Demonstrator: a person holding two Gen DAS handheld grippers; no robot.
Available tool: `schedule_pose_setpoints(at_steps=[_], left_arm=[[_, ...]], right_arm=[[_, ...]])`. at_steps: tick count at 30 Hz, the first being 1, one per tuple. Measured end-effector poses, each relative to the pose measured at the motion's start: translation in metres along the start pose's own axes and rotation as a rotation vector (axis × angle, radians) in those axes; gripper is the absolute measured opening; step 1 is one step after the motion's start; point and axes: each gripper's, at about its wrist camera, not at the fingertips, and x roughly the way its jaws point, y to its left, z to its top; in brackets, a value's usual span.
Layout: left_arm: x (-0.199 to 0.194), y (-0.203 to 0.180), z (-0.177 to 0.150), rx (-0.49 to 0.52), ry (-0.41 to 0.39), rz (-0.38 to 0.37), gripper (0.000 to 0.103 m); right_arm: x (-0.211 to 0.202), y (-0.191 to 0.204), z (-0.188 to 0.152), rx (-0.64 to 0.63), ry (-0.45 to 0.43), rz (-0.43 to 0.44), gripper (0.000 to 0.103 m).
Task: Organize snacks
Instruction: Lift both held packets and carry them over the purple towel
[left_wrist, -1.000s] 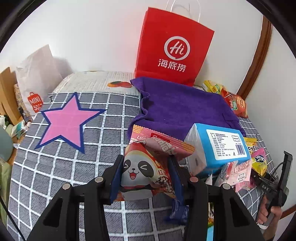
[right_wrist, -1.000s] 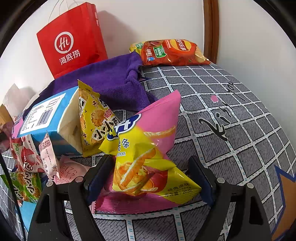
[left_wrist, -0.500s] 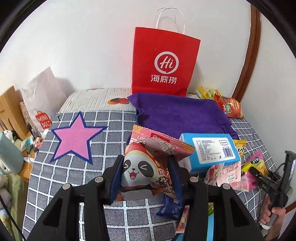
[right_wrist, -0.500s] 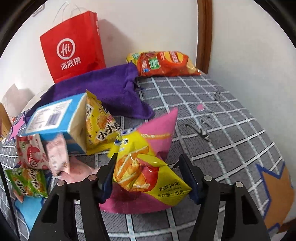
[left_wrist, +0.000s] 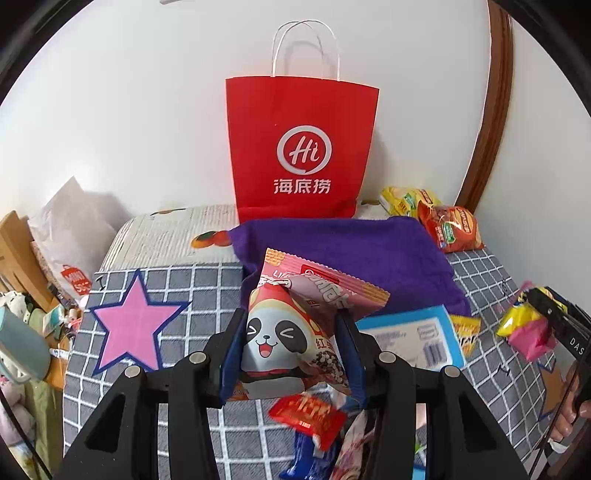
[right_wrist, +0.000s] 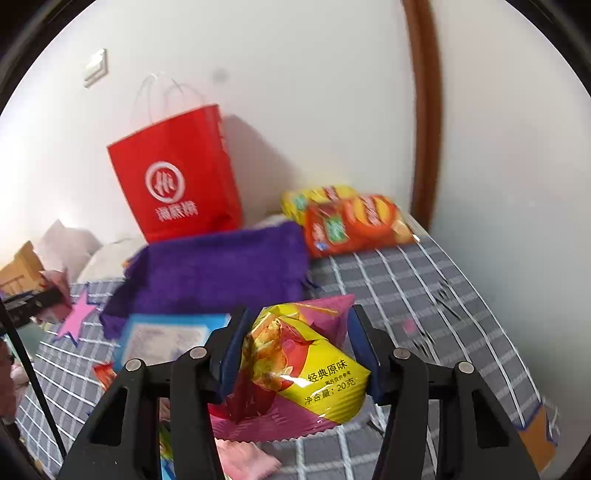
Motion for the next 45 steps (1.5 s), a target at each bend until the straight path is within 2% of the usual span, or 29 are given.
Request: schedule_pose_setpoints(at_steps=[7, 15, 19, 23, 28, 31, 33, 39, 42, 45], left_arm=[[0.016, 0.002, 0.03, -0.012, -0.004, -0.004, 0.045], [0.039, 0.007, 0.06, -0.035, -0.006, -0.008, 0.045], [0.052, 0.007, 0.076, -0.054, -0.001, -0.018, 0.045], [0.063, 0.004, 0.091, -0.068, -0.007, -0.035, 0.045], [0.086, 0.001, 0.099, -0.083, -0.003, -0.057, 0.045], [0.104, -0.001, 0.101, -0.063, 0.028, -0.024, 0.045], [0.107, 0.002, 0.098, -0.068, 0.021, -0.02, 0.045], [0.134, 0.006, 0.092, -0.072, 0.093, -0.014, 0.045], [0.143, 0.006, 0.089, -0.075, 0.122, -0.02, 0.045], [0.148, 0.005, 0.087, -0.072, 0.135, -0.022, 0.045]], right_arm=[[0.018, 0.035, 0.044, -0.03, -0.031, 0.074, 0.052], [0.054, 0.07, 0.087, -0.055, -0.03, 0.111, 0.052], [0.071, 0.08, 0.109, -0.054, -0.016, 0.102, 0.052], [0.084, 0.081, 0.127, -0.034, -0.03, 0.13, 0.052], [0.106, 0.071, 0.129, 0.01, -0.028, 0.159, 0.052], [0.125, 0.066, 0.13, 0.011, 0.012, 0.144, 0.051], [0.134, 0.062, 0.127, 0.008, 0.026, 0.153, 0.051], [0.166, 0.056, 0.117, 0.025, 0.131, 0.178, 0.051], [0.178, 0.061, 0.111, -0.008, 0.169, 0.11, 0.051], [0.187, 0.064, 0.106, -0.023, 0.203, 0.093, 0.051]])
